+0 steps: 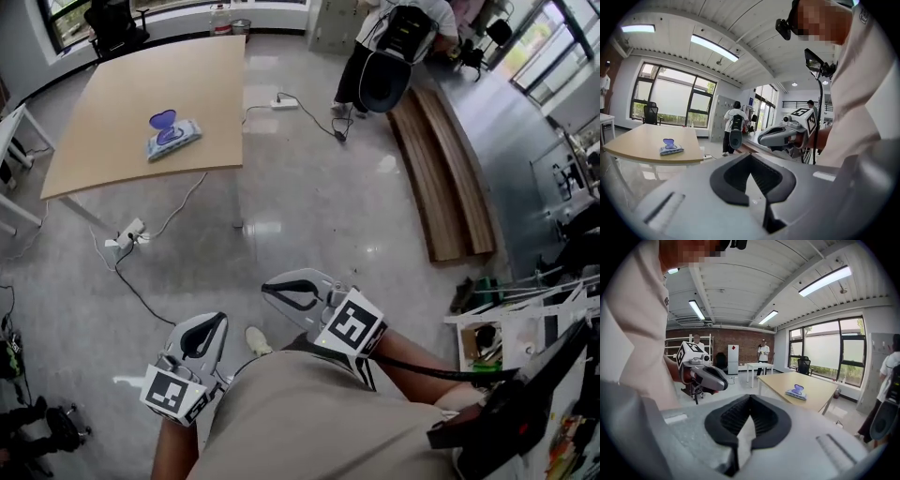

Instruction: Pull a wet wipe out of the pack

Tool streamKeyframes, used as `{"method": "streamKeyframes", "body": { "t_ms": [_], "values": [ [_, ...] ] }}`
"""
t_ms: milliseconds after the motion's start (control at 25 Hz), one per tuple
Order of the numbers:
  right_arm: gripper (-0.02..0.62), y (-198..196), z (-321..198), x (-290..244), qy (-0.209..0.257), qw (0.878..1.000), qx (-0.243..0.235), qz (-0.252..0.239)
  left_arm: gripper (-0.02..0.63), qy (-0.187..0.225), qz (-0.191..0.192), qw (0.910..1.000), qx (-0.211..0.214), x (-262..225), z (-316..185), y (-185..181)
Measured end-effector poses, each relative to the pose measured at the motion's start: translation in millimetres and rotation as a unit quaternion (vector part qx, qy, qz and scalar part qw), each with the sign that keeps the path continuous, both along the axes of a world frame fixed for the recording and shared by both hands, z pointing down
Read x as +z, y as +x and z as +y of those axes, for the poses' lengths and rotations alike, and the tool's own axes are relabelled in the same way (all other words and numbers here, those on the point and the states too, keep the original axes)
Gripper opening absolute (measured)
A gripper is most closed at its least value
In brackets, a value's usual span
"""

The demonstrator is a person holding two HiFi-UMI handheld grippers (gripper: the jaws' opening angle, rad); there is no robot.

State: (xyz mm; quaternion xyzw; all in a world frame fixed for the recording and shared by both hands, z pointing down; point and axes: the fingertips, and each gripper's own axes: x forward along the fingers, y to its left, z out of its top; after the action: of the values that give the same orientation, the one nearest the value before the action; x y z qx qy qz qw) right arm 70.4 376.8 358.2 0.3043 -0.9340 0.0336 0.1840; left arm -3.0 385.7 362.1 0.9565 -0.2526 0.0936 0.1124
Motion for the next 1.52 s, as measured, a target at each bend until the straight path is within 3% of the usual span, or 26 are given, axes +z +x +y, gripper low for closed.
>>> {"method": "streamKeyframes", "body": {
  "t_ms": [520, 840, 1200, 1520],
  "values": [
    [0.002, -54, -79, 8, -0.014, 0.999, -0.053, 0.004, 0.005, -0.014, 0.001, 0.9987, -0.049, 11, -77, -50],
    [0.002, -41, -157, 5, -0.012, 0.998, -0.067, -0.013, 0.005, -0.011, -0.009, 0.9979, -0.063, 6, -150, -36],
    [0.002, -37, -289, 5, -0.008, 0.993, -0.107, -0.038, 0.005, -0.012, -0.026, 0.9934, -0.111, 8, -278, -33],
    [0.002, -35, -388, 32, -0.029, 0.99, -0.13, -0.039, 0.005, -0.009, -0.045, 0.9915, -0.121, 18, -382, -22]
  ]
}}
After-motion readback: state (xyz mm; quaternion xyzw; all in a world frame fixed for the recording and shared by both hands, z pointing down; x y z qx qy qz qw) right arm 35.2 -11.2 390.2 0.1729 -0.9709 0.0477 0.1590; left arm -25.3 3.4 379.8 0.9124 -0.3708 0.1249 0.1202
